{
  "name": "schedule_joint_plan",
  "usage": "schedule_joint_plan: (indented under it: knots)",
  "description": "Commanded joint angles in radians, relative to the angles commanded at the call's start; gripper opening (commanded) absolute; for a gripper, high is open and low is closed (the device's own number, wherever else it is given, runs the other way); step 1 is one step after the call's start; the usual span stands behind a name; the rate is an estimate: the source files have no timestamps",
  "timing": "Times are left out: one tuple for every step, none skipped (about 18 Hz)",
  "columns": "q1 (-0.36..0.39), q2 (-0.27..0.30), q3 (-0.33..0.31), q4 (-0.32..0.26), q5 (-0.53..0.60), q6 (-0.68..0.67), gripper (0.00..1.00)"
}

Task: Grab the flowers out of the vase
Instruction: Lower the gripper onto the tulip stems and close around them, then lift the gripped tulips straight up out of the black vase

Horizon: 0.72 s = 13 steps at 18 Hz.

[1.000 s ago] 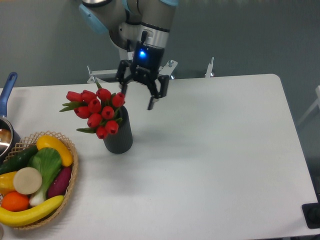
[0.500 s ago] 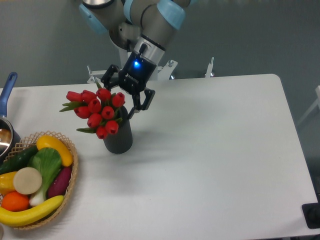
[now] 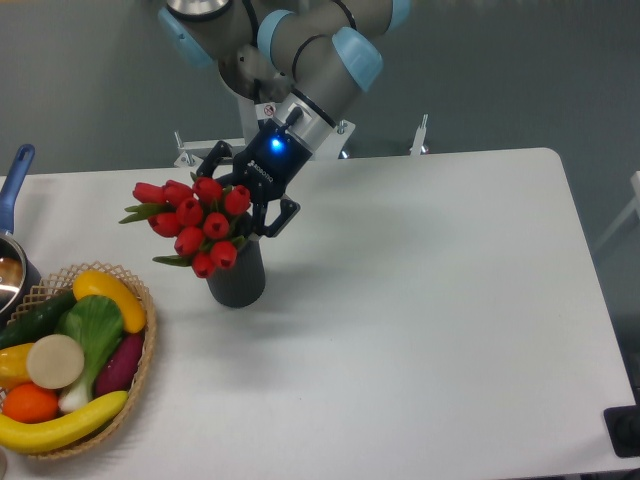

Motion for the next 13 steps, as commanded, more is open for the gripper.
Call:
schedule_joint_plan:
  knots:
    - [0.002,0.005,0.000,-0.002,0.000,0.002,0.00]
    - [0.002,0.008,0.000,-0.002,0.000,0.000,0.00]
    - [0.003,0.011,0.001,-0.002,0.000,-0.001,0.00]
    - [0.003,0.015,0.000,-0.002,0.000,-0.005,0.00]
    - [0.005,0.025,-0.002,-0.003,0.000,-0.011,0.00]
    - [0.005,0.034,-0.006,-0.005,0.000,-0.014,0.00]
    - [0.006,0.043,-0.009,-0.005,0.000,-0.017,0.00]
    - [0.011,0.052,-0.009,-0.006,0.000,-0.021,0.00]
    - [0.012,0.063,-0.009,-0.006,0.000,-0.031,0.00]
    - [0.011,0.077,-0.009,-0.005,0.000,-0.058,0.00]
    - [0.008,0.095,-0.008,-0.003,0.000,-0.095,0.00]
    - [0.008,0.113,-0.003,-0.003,0.000,-0.125,0.00]
    - [0.011,0.132,0.000,-0.005,0.000,-0.145,0.00]
